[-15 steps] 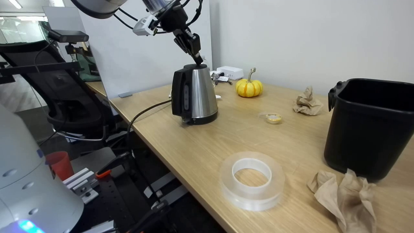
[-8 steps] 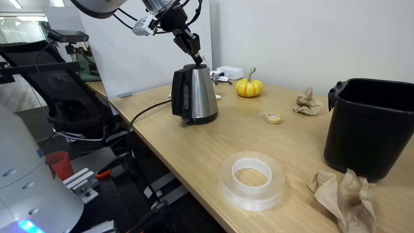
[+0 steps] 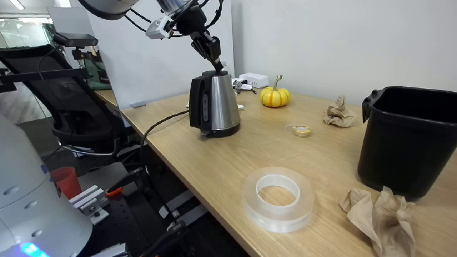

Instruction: Open the kettle

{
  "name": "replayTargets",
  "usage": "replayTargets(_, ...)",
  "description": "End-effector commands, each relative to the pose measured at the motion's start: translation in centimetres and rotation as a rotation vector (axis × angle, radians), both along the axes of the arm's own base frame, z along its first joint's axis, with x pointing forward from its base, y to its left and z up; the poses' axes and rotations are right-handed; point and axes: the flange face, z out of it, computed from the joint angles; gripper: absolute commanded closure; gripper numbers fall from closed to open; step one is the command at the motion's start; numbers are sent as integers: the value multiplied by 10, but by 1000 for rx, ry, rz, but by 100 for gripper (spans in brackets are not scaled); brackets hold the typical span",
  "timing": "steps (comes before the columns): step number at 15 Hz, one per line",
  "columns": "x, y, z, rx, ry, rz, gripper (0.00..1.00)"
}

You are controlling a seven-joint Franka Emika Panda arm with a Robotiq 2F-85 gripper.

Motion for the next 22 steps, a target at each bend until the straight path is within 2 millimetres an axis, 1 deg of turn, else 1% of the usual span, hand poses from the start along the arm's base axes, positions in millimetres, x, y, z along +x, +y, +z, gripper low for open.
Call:
replayTargets(1,-3,3,-5,-26,46,16,100)
replayTargets(3,-4,4,-5,-28,51,18,100)
replayTargets(11,-3,5,9,-31,-10,12,100)
replayTargets(17,-7,7,15,-41,-7,4,100)
replayTargets(19,-8,7,20,-43,-24,-3,100)
replayTargets(22,-14,6,38,-41,-74,-23,100)
